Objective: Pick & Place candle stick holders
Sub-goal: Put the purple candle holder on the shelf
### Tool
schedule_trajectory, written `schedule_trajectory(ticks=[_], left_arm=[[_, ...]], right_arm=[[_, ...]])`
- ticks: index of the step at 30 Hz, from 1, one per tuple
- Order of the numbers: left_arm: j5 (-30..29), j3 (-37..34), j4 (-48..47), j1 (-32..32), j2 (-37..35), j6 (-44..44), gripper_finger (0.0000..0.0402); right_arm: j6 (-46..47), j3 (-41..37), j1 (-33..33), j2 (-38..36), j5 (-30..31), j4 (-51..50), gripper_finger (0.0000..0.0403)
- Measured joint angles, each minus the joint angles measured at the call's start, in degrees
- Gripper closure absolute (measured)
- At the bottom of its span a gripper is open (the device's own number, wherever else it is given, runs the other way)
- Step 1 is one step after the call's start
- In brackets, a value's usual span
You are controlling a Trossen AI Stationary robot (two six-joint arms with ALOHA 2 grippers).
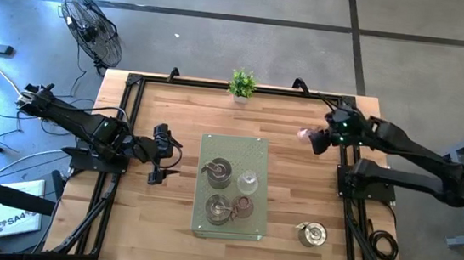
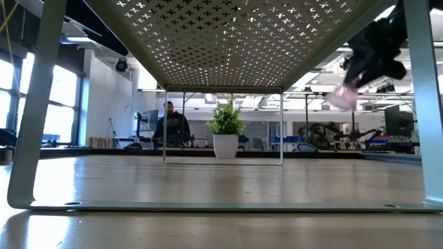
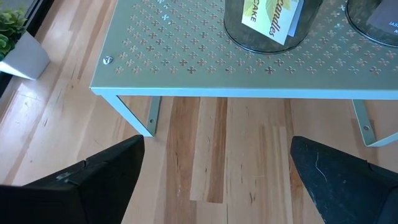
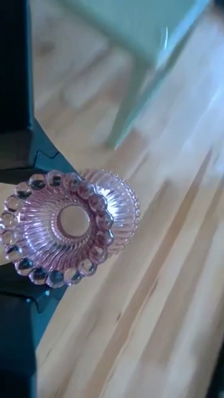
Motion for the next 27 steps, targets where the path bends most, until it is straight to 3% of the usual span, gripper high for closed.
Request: schedule_trajectory(ticks=[6, 12, 20, 27], left_arm=[[-0.1, 0.0, 0.0, 0.0, 0.0, -0.4, 0.0005], [-0.1, 0.0, 0.0, 0.0, 0.0, -0.9, 0.0005], [-0.1, 0.0, 0.0, 0.0, 0.0, -1.1, 0.0005], [-0.1, 0.0, 0.0, 0.0, 0.0, -1.1, 0.0005]], right_arm=[[2.9, 5.3, 9.8, 0.0, 3.2, 1.3, 0.0265], [3.1, 10.8, 20.0, 4.9, 6.9, 4.8, 0.0265], [1.9, 22.9, 33.2, 19.2, 12.6, 5.4, 0.0265], [-0.4, 36.7, 39.1, 33.2, 13.4, 1.9, 0.0265]])
